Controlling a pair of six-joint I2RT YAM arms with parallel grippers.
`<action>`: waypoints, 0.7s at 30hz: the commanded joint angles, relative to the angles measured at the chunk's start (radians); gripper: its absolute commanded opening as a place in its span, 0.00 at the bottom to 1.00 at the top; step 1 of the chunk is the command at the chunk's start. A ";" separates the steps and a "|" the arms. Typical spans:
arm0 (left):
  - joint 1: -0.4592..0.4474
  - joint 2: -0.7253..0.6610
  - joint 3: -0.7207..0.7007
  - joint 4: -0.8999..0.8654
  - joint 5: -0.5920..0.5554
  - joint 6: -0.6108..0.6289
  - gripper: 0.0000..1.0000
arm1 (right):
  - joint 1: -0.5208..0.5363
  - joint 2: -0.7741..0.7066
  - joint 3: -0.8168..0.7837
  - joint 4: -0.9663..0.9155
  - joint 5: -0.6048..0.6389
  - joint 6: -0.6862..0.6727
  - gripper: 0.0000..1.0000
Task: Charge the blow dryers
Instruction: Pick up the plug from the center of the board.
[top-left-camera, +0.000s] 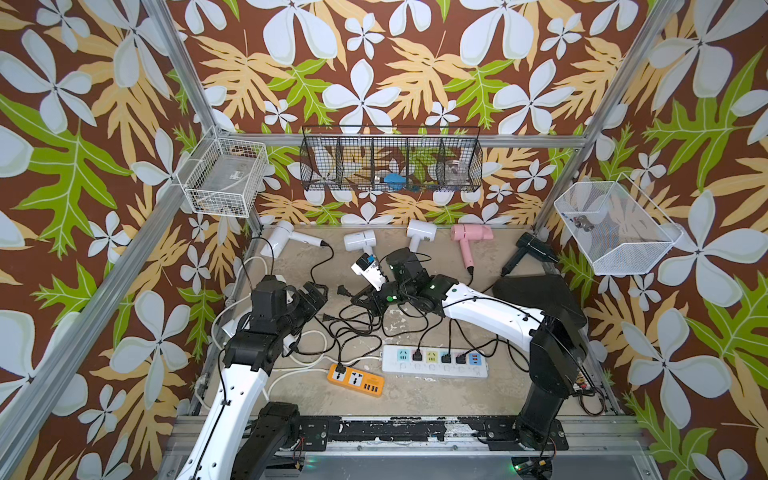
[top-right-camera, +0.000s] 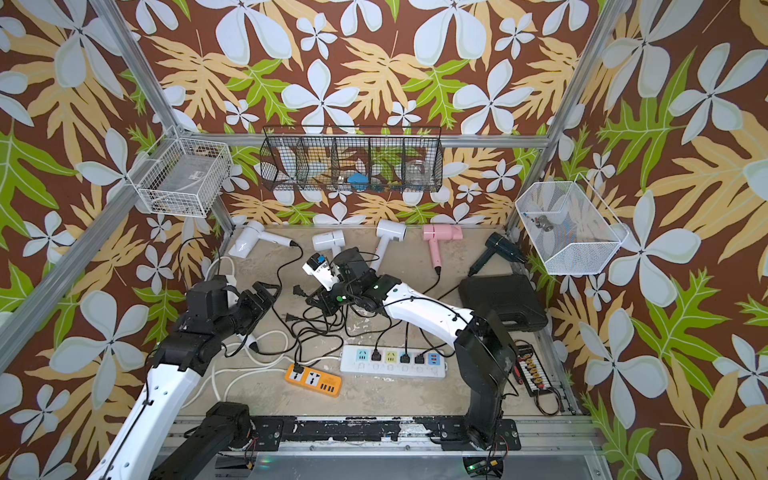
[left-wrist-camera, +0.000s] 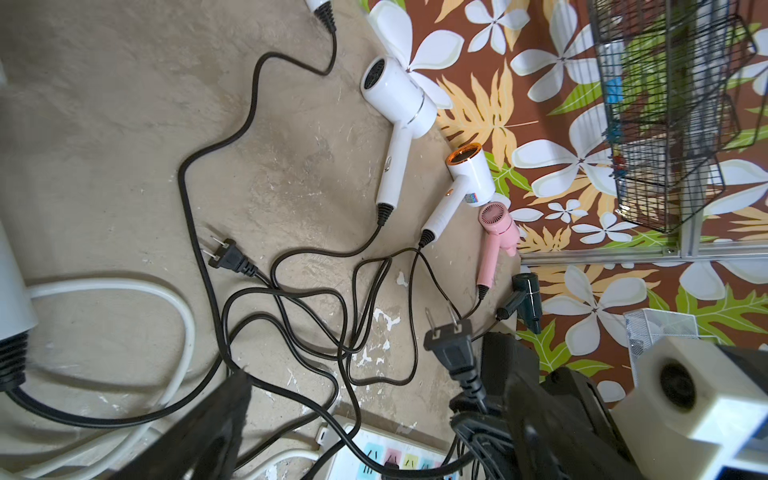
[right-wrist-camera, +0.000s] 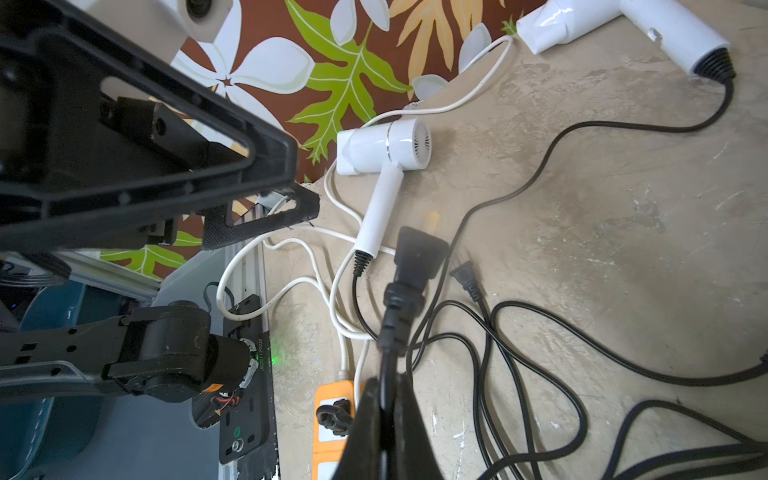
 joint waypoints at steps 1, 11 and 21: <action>0.000 -0.039 -0.003 -0.018 -0.012 0.049 0.98 | 0.001 -0.012 -0.004 0.030 -0.052 0.017 0.00; 0.000 -0.182 -0.067 -0.007 0.011 0.066 1.00 | 0.003 -0.022 -0.021 0.073 -0.110 0.065 0.00; 0.000 -0.144 -0.155 0.180 0.102 0.069 1.00 | 0.002 -0.033 -0.018 -0.005 -0.101 0.041 0.00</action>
